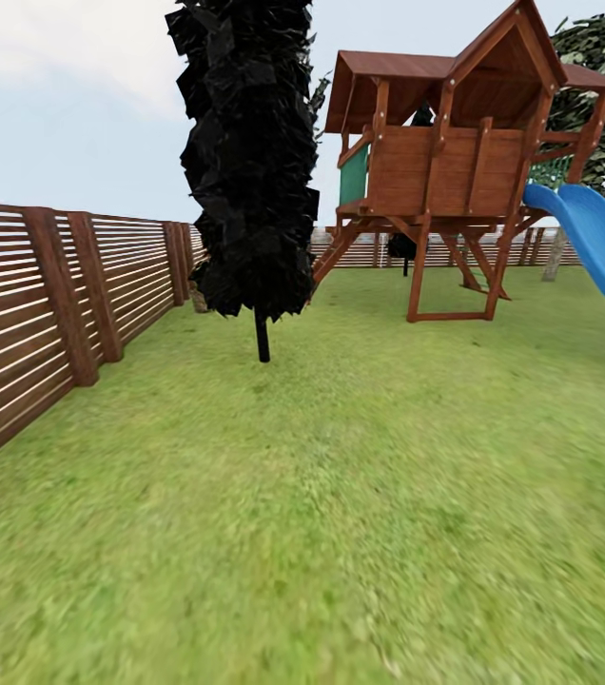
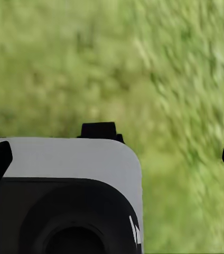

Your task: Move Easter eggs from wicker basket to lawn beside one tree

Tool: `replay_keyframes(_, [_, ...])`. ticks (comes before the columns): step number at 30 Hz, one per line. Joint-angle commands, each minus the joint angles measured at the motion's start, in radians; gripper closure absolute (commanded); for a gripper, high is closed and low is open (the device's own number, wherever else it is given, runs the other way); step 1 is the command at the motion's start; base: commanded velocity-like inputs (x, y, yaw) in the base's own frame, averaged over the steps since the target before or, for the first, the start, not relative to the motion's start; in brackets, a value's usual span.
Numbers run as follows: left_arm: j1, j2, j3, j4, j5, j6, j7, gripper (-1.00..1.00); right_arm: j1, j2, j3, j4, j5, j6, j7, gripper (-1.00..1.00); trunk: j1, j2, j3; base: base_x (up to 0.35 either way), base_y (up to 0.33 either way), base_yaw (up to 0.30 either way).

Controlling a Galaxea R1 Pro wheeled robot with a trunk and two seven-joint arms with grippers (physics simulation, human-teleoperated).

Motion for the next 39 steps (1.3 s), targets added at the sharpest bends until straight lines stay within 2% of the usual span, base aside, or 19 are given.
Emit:
replay_keyframes(1, [0.001,0.0,0.003,-0.001,0.011,0.0,-0.005,-1.0,-0.001,0.0,-0.005,0.001,0.001,-0.004,0.001,-1.0,0.001,0.0,-0.001,0.327,-0.109,0.0])
replay_keyframes(39, [0.001,0.0,0.003,-0.001,0.01,0.0,-0.005,-1.0,0.0,0.0,-0.006,0.001,0.001,-0.004,0.001,-1.0,0.001,0.0,-0.001,0.327,-0.109,0.0])
